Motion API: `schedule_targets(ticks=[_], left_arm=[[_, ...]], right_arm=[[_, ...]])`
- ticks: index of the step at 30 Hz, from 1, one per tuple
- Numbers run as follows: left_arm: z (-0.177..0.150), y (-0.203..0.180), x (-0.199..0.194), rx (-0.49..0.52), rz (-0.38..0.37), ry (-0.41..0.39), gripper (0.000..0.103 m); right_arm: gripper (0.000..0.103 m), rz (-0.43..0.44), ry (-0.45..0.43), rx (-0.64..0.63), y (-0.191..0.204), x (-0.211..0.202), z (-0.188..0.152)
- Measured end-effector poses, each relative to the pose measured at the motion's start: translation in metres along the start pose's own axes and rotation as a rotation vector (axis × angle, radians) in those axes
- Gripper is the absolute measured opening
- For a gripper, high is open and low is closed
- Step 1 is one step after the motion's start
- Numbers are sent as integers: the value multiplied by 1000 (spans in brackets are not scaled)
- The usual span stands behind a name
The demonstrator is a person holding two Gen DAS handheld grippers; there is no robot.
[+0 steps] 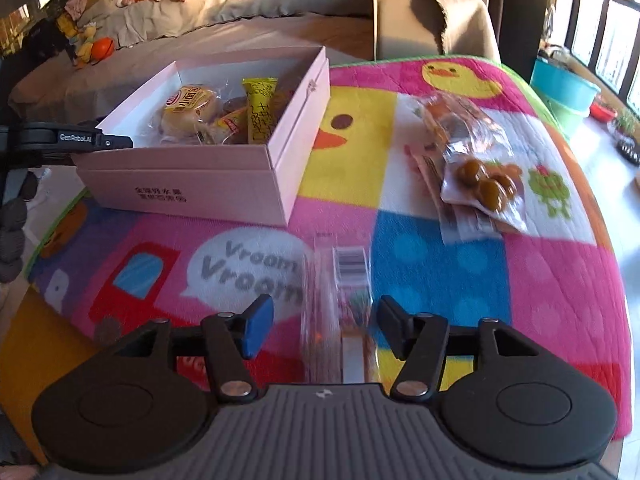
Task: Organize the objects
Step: 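Grasp the clear barcode-wrapped stick packet with the right gripper and lift it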
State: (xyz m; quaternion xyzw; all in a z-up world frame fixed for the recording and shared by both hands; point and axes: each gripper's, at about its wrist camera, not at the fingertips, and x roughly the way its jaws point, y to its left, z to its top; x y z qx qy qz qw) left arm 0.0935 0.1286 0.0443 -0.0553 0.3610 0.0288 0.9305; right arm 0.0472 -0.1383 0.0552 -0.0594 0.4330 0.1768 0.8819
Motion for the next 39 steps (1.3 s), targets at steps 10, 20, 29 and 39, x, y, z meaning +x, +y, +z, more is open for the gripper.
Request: schedule_targets(ticks=[10, 20, 29, 39], left_arm=[[0, 0, 0, 0, 0, 0, 14], [-1, 1, 0, -11, -8, -3, 14], [0, 0, 0, -15, -11, -5, 14], [1, 0, 0, -9, -17, -16, 15]], right_arm=[[38, 15, -9, -55, 10, -5, -3], [34, 23, 16, 10, -4, -28, -12], [32, 36, -34, 15, 3, -61, -12], [32, 31, -41, 5, 6, -63, -12]])
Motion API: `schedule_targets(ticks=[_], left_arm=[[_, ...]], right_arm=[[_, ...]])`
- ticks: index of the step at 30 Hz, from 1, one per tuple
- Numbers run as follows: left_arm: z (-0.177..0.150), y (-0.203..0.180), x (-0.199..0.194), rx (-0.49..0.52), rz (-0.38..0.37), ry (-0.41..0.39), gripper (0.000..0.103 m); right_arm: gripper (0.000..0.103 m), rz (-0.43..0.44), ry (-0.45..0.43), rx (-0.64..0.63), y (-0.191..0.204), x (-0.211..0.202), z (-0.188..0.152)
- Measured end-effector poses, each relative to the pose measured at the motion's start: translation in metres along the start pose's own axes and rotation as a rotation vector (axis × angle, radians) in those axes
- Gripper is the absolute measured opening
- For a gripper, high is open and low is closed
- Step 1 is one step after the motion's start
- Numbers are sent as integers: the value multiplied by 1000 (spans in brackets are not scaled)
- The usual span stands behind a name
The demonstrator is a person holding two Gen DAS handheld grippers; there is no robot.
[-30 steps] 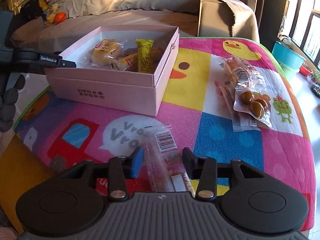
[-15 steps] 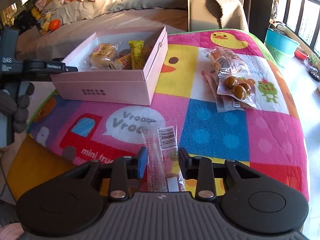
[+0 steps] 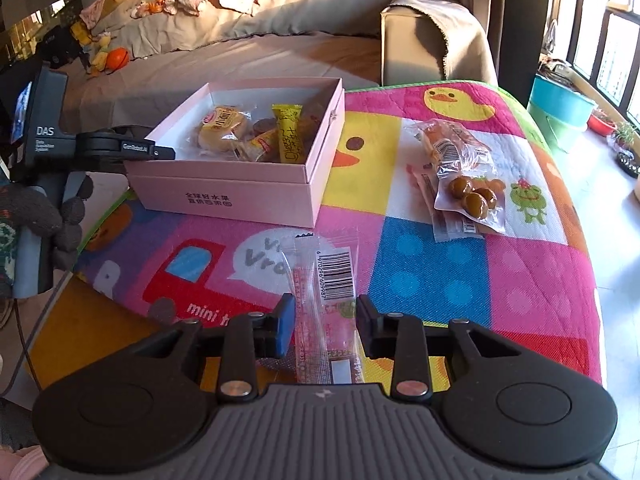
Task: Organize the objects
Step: 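Grasp the clear barcode-wrapped stick packet with the right gripper and lift it, then carry the clear packet into the pink box and release it with the right gripper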
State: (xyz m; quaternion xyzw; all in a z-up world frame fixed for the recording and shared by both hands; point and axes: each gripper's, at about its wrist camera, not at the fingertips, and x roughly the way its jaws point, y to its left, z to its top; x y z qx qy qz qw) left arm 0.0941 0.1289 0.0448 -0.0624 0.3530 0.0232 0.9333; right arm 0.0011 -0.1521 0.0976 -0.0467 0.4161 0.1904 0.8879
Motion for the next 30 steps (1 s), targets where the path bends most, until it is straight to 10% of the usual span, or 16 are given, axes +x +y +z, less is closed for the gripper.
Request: schedule_targets(ticks=[7, 19, 30], left_arm=[[1, -1, 2, -2, -4, 0, 14], [0, -1, 3, -3, -6, 2, 14], [-1, 2, 4, 3, -17, 9, 15]], right_arm=[[32, 69, -42, 29, 2, -17, 13], [32, 226, -382, 15, 24, -69, 119], [40, 258, -278, -18, 72, 5, 166]])
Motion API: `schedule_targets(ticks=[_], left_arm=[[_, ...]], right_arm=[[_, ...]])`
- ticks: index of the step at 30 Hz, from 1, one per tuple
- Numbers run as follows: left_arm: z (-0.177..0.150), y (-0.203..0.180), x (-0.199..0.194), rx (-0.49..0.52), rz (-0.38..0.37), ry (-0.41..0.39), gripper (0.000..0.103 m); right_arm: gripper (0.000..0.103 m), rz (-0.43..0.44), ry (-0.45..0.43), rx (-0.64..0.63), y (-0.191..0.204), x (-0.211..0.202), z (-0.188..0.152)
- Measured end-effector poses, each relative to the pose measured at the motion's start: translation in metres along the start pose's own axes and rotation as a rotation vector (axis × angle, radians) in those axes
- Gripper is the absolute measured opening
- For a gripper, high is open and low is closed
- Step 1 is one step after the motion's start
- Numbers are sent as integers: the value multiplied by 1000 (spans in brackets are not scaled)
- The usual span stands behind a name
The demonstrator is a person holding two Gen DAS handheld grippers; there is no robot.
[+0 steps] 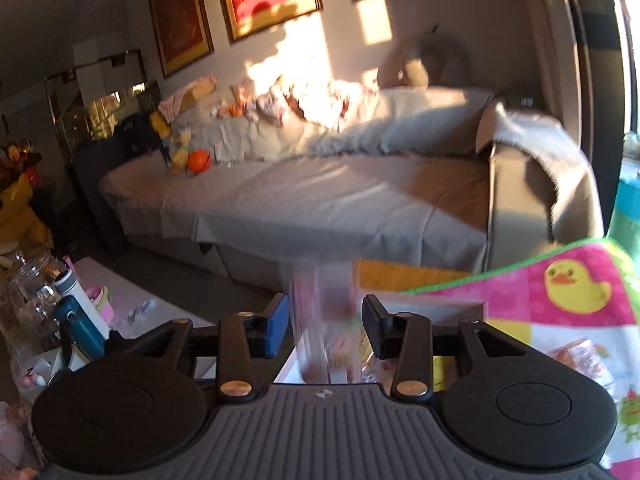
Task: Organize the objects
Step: 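Carry the clear packet into the pink box and release it with the right gripper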
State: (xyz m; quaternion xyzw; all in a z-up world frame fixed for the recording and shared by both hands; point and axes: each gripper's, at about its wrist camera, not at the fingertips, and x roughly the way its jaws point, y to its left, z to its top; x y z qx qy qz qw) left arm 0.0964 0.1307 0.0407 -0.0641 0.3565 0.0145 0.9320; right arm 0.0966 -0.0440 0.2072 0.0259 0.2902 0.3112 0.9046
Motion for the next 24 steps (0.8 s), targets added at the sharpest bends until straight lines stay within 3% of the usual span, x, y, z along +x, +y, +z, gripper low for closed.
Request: schedule_targets(ticks=[3, 5, 10, 13, 18, 24], left_arm=[[-1, 1, -1, 0, 1, 1, 15], [-1, 1, -1, 0, 2, 0, 15], [-2, 2, -1, -6, -2, -5, 15], [-2, 1, -1, -8, 0, -5, 15], [-2, 1, -1, -5, 0, -4, 15], [-3, 2, -2, -1, -3, 2, 15]], right_arm=[[41, -9, -2, 21, -10, -1, -3], [48, -41, -13, 25, -19, -7, -6], [66, -197, -35, -9, -45, -20, -31], [68, -270, 21, -3, -64, -23, -53], [68, -172, 70, -57, -62, -25, -82], [68, -62, 80, -295, 0, 4, -104]])
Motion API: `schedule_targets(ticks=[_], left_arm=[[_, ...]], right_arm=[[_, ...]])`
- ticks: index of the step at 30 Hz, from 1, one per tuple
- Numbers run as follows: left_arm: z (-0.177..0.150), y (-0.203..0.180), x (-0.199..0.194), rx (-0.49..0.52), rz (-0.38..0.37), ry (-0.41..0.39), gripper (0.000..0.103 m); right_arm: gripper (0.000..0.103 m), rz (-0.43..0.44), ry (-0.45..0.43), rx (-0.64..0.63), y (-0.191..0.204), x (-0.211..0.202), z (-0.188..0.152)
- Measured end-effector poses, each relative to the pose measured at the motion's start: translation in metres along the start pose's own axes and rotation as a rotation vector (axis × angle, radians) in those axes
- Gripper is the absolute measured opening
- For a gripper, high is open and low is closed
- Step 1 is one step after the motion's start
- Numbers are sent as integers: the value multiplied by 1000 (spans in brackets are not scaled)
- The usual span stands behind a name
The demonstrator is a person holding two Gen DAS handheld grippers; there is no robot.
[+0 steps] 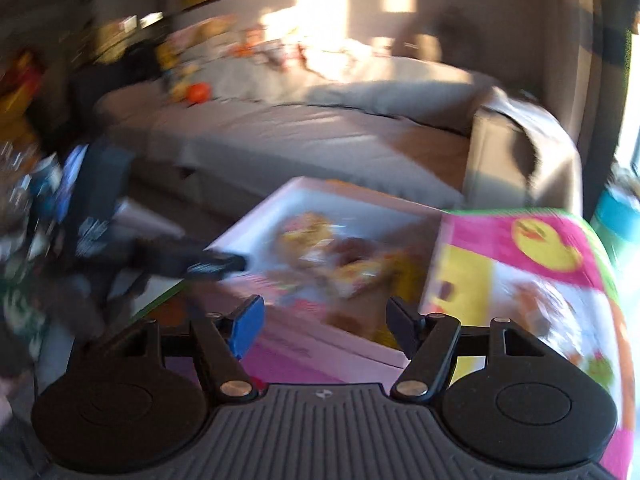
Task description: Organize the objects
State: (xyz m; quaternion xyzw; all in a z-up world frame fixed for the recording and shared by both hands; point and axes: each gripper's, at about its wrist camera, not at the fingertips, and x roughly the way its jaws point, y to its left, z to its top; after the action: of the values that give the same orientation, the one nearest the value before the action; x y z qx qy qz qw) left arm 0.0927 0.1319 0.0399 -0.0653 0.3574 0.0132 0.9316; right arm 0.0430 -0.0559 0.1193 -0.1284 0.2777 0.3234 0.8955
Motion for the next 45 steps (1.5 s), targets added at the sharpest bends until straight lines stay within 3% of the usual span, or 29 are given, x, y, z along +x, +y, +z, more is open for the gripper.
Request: schedule_targets(ticks=[3, 5, 8, 13, 19, 21, 24, 27, 32, 35, 45], left_arm=[[1, 0, 0, 4, 2, 3, 15], [1, 0, -1, 3, 2, 3, 15], [1, 0, -1, 2, 2, 2, 15], [1, 0, -1, -2, 1, 0, 15], [0, 0, -2, -4, 3, -1, 15], [0, -1, -2, -4, 4, -1, 15], [0, -1, -2, -3, 3, -1, 15], [0, -1, -2, -5, 3, -1, 15], [0, -1, -2, -7, 4, -2, 15], [-1, -2, -3, -7, 5, -2, 15], [-2, -3, -5, 4, 17, 3, 15]], right_arm=[[57, 3, -8, -76, 24, 13, 0], [36, 10, 3, -109, 32, 22, 0], [20, -15, 14, -134, 37, 28, 2], [14, -39, 20, -41, 17, 24, 7], [14, -290, 74, -2, -14, 42, 4], [15, -307, 64, 13, -20, 35, 1], [27, -291, 37, 50, -34, 17, -3], [47, -322, 5, 106, -61, -2, -8], [99, -503, 21, 225, -125, -11, -26], [100, -552, 77, 238, -148, 0, -42], [100, -433, 143, 356, -195, 65, -38]])
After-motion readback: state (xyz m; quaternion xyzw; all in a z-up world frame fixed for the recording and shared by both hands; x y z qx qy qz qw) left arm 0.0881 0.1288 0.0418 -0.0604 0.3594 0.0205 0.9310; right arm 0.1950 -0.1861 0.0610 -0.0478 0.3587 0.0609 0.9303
